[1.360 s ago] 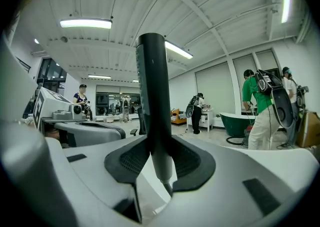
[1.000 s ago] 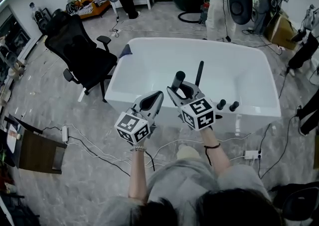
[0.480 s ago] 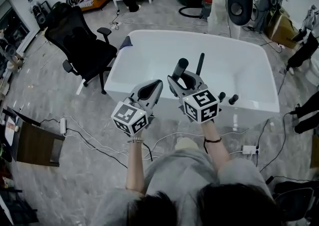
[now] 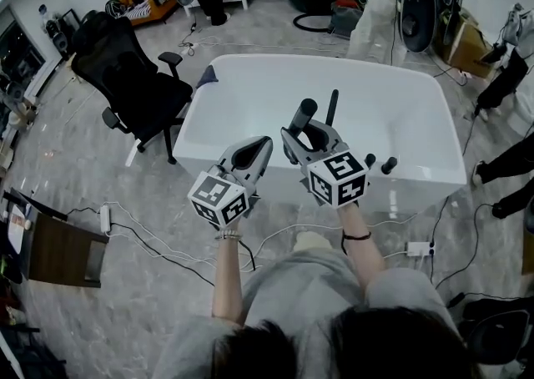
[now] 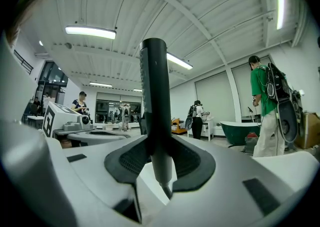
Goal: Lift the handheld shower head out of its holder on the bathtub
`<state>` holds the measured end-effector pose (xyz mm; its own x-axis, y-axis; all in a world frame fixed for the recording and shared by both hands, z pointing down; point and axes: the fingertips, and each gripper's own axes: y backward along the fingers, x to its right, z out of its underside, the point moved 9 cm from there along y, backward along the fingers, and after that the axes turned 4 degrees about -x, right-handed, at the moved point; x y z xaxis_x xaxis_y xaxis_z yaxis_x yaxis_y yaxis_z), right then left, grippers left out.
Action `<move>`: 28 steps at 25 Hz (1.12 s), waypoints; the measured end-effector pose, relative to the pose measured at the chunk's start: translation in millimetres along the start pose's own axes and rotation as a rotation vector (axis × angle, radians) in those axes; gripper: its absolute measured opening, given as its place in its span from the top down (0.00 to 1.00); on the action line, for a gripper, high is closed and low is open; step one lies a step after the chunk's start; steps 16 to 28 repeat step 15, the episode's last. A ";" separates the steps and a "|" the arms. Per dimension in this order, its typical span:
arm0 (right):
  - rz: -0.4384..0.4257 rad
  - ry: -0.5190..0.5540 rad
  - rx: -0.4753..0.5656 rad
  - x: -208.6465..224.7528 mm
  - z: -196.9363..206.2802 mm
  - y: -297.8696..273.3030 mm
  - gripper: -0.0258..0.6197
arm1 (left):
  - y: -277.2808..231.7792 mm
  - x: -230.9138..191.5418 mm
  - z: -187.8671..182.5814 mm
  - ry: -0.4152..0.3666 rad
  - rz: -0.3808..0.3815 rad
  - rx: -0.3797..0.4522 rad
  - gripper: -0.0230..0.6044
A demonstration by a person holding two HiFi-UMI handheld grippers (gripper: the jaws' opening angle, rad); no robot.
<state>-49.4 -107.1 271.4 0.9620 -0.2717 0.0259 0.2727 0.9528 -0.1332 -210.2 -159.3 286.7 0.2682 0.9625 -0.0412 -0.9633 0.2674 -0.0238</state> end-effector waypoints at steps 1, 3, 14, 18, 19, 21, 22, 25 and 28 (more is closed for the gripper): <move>0.003 0.000 0.001 0.3 -0.4 0.3 0.75 | -0.7 -0.1 -0.4 0.000 0.003 0.001 0.96; 0.008 0.000 0.004 1.6 -1.1 0.3 0.75 | -2.9 -1.1 -1.5 -0.001 0.009 0.003 0.96; 0.020 0.000 0.014 3.3 0.8 -1.5 0.75 | -6.8 -5.1 1.7 0.002 0.032 -0.007 0.96; 0.022 -0.001 0.014 3.2 1.4 -1.6 0.75 | -6.7 -5.4 2.3 0.001 0.035 -0.009 0.96; 0.022 -0.001 0.014 3.2 1.4 -1.6 0.75 | -6.7 -5.4 2.3 0.001 0.035 -0.009 0.96; 0.022 -0.001 0.014 3.2 1.4 -1.6 0.75 | -6.7 -5.4 2.3 0.001 0.035 -0.009 0.96; 0.022 -0.001 0.014 3.2 1.4 -1.6 0.75 | -6.7 -5.4 2.3 0.001 0.035 -0.009 0.96; 0.022 -0.001 0.014 3.2 1.4 -1.6 0.75 | -6.7 -5.4 2.3 0.001 0.035 -0.009 0.96; 0.022 -0.001 0.014 3.2 1.4 -1.6 0.75 | -6.7 -5.4 2.3 0.001 0.035 -0.009 0.96</move>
